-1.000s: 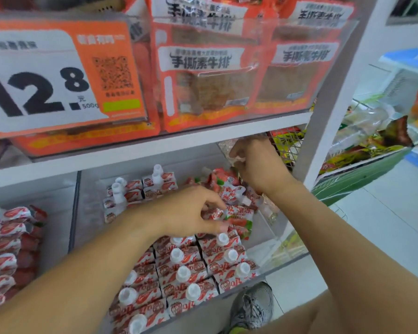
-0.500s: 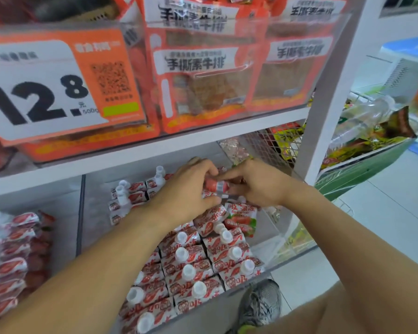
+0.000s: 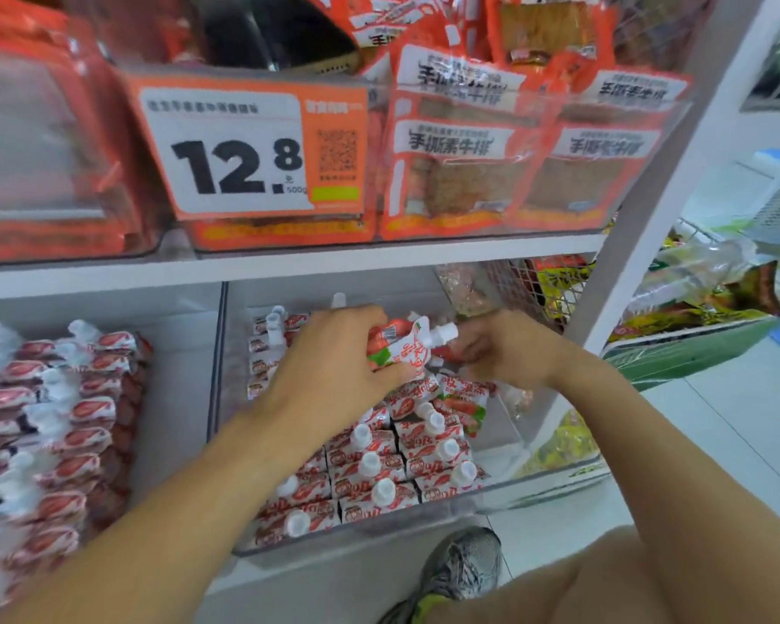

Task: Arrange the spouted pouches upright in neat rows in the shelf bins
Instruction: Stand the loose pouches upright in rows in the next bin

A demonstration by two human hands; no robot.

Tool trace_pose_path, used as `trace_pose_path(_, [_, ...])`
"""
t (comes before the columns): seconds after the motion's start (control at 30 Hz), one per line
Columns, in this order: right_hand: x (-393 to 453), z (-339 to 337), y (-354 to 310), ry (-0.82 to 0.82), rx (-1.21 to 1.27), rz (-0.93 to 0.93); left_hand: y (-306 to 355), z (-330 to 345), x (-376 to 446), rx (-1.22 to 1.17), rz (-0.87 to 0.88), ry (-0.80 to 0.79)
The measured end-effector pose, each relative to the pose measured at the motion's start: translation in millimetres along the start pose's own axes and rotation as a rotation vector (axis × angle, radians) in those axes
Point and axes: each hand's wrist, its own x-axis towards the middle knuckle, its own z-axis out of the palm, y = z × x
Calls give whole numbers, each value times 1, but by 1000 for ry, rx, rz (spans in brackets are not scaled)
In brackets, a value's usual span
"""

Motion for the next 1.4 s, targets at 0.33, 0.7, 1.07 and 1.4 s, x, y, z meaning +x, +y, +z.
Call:
trace_pose_path(0.33, [30, 10, -8, -416, -544, 69, -7, -26, -41, -67, -123, 17])
trace_pose_path(0.7, [-20, -8, -26, 7, -735, -63, -12, -34, -43, -65, -160, -14])
trace_pose_path(1.07, [6, 16, -31, 30, -99, -152, -17, -33, -45, -106, -202, 1])
trace_pose_path(1.4, [-2, 16, -13, -164, 36, -248, -27, -38, -47, -224, -200, -74])
